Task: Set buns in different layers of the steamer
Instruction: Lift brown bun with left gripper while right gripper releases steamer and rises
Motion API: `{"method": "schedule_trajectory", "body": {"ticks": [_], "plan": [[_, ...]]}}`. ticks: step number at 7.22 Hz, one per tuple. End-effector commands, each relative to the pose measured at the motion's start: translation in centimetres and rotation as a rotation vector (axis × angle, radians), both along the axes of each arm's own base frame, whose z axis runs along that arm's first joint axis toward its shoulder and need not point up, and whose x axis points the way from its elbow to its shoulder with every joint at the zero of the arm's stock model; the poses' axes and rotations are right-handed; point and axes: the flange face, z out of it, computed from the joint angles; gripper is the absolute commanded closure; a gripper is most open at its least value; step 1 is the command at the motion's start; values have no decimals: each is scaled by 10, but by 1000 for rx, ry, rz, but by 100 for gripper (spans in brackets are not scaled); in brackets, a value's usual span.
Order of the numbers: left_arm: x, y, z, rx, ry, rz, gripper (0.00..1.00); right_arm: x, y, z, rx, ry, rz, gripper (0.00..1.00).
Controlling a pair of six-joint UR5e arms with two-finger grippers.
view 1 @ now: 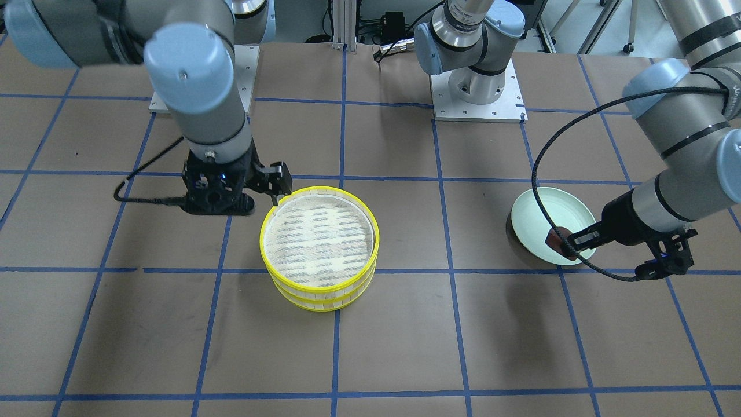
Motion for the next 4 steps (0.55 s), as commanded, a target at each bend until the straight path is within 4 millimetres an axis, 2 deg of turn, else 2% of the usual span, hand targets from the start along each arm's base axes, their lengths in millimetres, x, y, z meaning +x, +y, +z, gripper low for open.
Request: {"method": "schedule_trajectory", "body": {"ticks": [1,2,3,4], "plan": [[-62,-3,24,-52,36,34,100,-28,35,82,-7,-2,-37,0],[-105,-9,28,-95,90,105,100,-32,41,96,-2,-3,-33,0],[-154,-6,32,-125,91,80,100,-36,44,95,15,8,-38,0],[-200,2,30,-102,134,130,100,-34,43,93,14,-7,-39,0]]}}
